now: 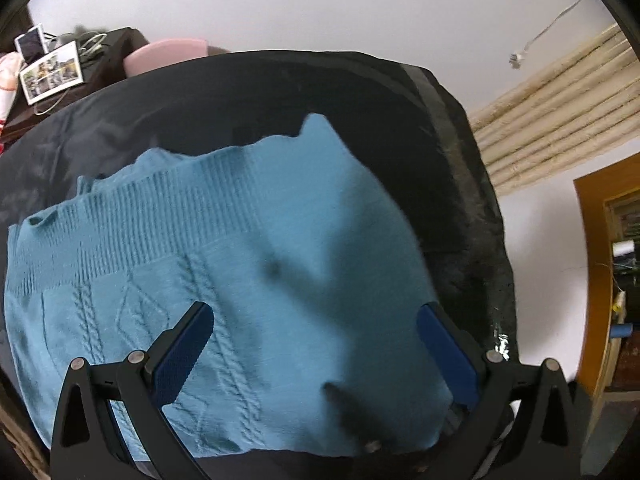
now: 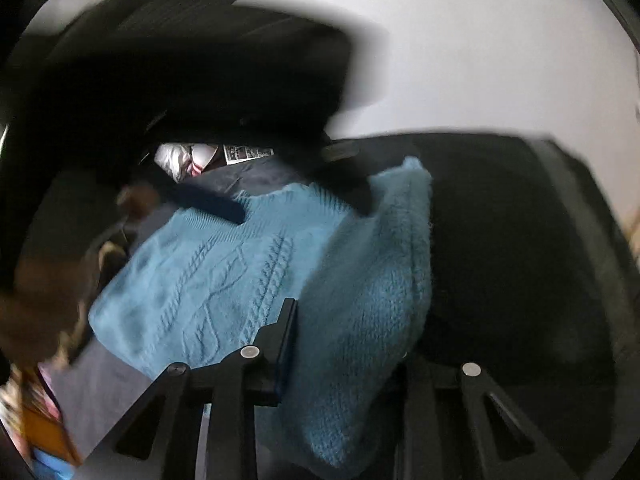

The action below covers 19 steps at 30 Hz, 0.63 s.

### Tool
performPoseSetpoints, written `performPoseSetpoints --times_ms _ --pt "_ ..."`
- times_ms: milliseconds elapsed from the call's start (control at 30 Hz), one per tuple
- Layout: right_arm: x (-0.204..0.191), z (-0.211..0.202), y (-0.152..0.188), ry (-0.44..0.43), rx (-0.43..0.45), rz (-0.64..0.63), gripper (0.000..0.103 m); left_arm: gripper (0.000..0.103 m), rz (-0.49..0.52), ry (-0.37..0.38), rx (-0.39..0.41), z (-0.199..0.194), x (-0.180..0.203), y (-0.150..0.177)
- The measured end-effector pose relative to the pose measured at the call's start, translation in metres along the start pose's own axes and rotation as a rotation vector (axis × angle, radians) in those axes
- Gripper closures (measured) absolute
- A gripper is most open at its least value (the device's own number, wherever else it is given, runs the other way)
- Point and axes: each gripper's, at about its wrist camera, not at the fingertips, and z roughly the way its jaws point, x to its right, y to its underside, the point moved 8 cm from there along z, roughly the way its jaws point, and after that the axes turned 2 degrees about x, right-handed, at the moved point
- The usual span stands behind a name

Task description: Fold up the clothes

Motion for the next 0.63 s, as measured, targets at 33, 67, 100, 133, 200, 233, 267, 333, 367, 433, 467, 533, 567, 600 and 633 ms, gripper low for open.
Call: performPoseSetpoints --times_ms 33,67,100,133,200,233,267,333,367,433,467,533,567,600,633 --pt "-0.004 0.0 0.0 0.013 0.006 -0.026 0.075 0.001 0.002 0.007 -0.014 0.0 0.001 -0.001" --pt "-0.007 0.0 0.0 0.026 0.012 -0.049 0.075 0.001 0.005 0.013 -0.028 0.001 0.0 -0.003" --pt "-0.01 0.001 0.0 0.042 0.017 -0.076 0.075 0.001 0.01 0.016 -0.041 0.005 -0.003 -0.008" --pt "-0.014 0.001 0.0 0.058 0.024 -0.105 0.075 0.001 0.017 0.015 -0.053 0.006 -0.003 -0.009" --pt "-0.018 0.0 0.003 0.085 0.033 -0.154 0.075 0.0 0.036 0.001 -0.071 0.006 -0.003 -0.013" --pt "-0.021 0.001 0.004 0.1 0.035 -0.178 0.075 0.0 0.049 -0.007 -0.079 0.004 -0.004 -0.011" --pt "-0.024 0.001 0.005 0.115 0.036 -0.203 0.075 0.0 0.062 -0.014 -0.09 0.003 -0.004 -0.01" --pt "-0.029 0.001 0.007 0.137 0.044 -0.244 0.075 0.0 0.094 -0.027 -0.126 0.008 -0.002 -0.011" --pt "-0.032 0.002 0.007 0.144 0.047 -0.256 0.075 0.0 0.105 -0.051 -0.142 0.013 -0.003 -0.012" --pt "-0.038 0.002 0.007 0.156 0.055 -0.28 0.075 0.0 0.133 -0.101 -0.184 0.023 -0.007 -0.01" --pt "-0.042 0.002 0.007 0.157 0.059 -0.284 0.075 0.0 0.146 -0.127 -0.202 0.03 -0.011 -0.009" --pt "-0.052 0.003 0.005 0.158 0.067 -0.288 0.075 0.001 0.164 -0.158 -0.237 0.042 -0.018 -0.009" --pt "-0.056 0.004 0.004 0.159 0.071 -0.285 0.075 0.001 0.17 -0.155 -0.251 0.047 -0.022 -0.008" --pt "-0.06 0.004 0.004 0.16 0.075 -0.283 0.075 0.001 0.174 -0.15 -0.255 0.049 -0.025 -0.008" --pt "-0.062 0.004 0.003 0.162 0.074 -0.274 0.075 0.003 0.177 -0.145 -0.259 0.051 -0.029 -0.008"
